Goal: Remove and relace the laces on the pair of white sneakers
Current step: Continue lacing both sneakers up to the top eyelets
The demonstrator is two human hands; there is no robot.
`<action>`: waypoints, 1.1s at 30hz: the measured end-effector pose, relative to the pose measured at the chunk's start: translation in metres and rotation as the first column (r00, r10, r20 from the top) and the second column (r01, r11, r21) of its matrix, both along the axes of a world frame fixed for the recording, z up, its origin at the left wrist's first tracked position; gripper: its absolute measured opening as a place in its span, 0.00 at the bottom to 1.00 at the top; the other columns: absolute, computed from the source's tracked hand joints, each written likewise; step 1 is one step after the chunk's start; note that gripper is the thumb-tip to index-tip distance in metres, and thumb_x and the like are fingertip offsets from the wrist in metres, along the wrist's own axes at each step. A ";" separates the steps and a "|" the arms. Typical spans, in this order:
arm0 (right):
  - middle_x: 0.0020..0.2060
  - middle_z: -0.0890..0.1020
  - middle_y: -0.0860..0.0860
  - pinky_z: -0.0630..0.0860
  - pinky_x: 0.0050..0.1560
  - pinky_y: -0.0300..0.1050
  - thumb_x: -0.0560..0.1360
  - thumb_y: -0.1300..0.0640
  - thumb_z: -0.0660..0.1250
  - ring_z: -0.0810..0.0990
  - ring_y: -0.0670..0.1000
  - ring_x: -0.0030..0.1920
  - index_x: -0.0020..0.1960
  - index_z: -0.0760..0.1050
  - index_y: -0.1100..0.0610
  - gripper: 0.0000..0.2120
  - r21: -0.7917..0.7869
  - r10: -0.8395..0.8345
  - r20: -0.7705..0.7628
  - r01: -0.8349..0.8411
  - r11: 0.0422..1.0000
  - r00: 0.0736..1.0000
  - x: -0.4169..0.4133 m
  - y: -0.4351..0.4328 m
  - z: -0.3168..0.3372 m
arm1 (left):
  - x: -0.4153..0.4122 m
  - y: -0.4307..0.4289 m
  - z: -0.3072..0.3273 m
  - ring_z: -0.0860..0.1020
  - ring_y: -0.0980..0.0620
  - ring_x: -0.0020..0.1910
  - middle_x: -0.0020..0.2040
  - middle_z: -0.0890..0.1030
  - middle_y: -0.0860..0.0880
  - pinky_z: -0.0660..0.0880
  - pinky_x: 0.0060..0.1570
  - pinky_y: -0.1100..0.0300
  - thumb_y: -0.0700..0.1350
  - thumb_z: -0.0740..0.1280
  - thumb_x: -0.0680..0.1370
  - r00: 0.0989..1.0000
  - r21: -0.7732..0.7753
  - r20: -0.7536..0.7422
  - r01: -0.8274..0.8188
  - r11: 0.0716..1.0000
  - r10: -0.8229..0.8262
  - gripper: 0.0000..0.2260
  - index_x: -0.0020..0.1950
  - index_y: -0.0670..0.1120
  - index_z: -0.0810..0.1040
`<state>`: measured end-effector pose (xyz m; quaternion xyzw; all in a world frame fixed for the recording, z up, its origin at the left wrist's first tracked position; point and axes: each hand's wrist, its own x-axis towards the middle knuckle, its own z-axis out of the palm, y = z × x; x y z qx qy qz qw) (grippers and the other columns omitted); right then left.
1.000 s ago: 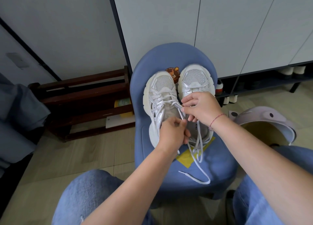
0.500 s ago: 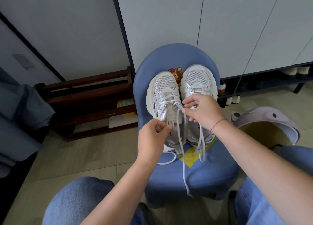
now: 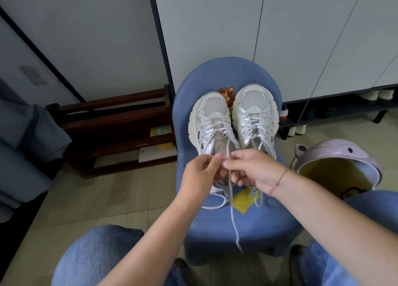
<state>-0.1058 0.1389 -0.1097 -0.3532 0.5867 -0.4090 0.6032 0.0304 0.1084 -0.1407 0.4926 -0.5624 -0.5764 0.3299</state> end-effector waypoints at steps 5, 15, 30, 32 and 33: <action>0.32 0.79 0.53 0.69 0.23 0.29 0.78 0.66 0.59 0.73 0.41 0.24 0.50 0.76 0.66 0.07 0.018 -0.193 0.503 0.213 0.977 0.843 -0.017 -0.009 0.015 | -0.001 0.007 0.015 0.84 0.50 0.41 0.40 0.85 0.48 0.80 0.49 0.56 0.50 0.62 0.82 0.957 0.159 -0.225 0.223 0.962 -0.185 0.13 0.54 0.42 0.79; 0.23 0.72 0.50 0.64 0.26 0.33 0.77 0.61 0.65 0.65 0.42 0.25 0.48 0.82 0.61 0.07 -0.247 -0.048 -0.114 0.018 0.969 0.992 -0.006 -0.003 0.006 | -0.002 -0.001 0.018 0.72 0.53 0.27 0.28 0.75 0.51 0.73 0.34 0.64 0.43 0.64 0.81 0.980 0.102 -0.172 0.115 0.988 -0.096 0.12 0.39 0.42 0.77; 0.34 0.77 0.56 0.65 0.25 0.31 0.77 0.62 0.65 0.69 0.41 0.24 0.41 0.79 0.63 0.08 -0.165 -0.107 0.039 0.112 0.980 0.993 -0.013 -0.010 0.006 | 0.000 -0.004 0.019 0.72 0.56 0.26 0.27 0.76 0.52 0.72 0.34 0.66 0.42 0.64 0.82 0.981 0.089 -0.147 0.141 0.986 -0.127 0.09 0.46 0.41 0.81; 0.30 0.76 0.53 0.65 0.24 0.31 0.78 0.62 0.63 0.69 0.41 0.23 0.42 0.78 0.65 0.09 -0.227 -0.204 0.044 0.209 0.951 0.978 -0.016 -0.013 0.009 | 0.001 -0.004 0.021 0.72 0.55 0.27 0.28 0.78 0.51 0.72 0.33 0.68 0.41 0.64 0.82 0.975 0.079 -0.152 0.173 0.982 -0.159 0.09 0.47 0.41 0.82; 0.28 0.76 0.51 0.66 0.24 0.31 0.78 0.62 0.63 0.69 0.41 0.23 0.42 0.78 0.65 0.09 -0.239 -0.263 0.077 0.274 0.932 0.962 -0.020 -0.016 0.011 | 0.001 -0.004 0.022 0.73 0.54 0.28 0.30 0.80 0.50 0.73 0.34 0.68 0.42 0.64 0.82 0.972 0.075 -0.152 0.194 0.978 -0.181 0.09 0.47 0.41 0.82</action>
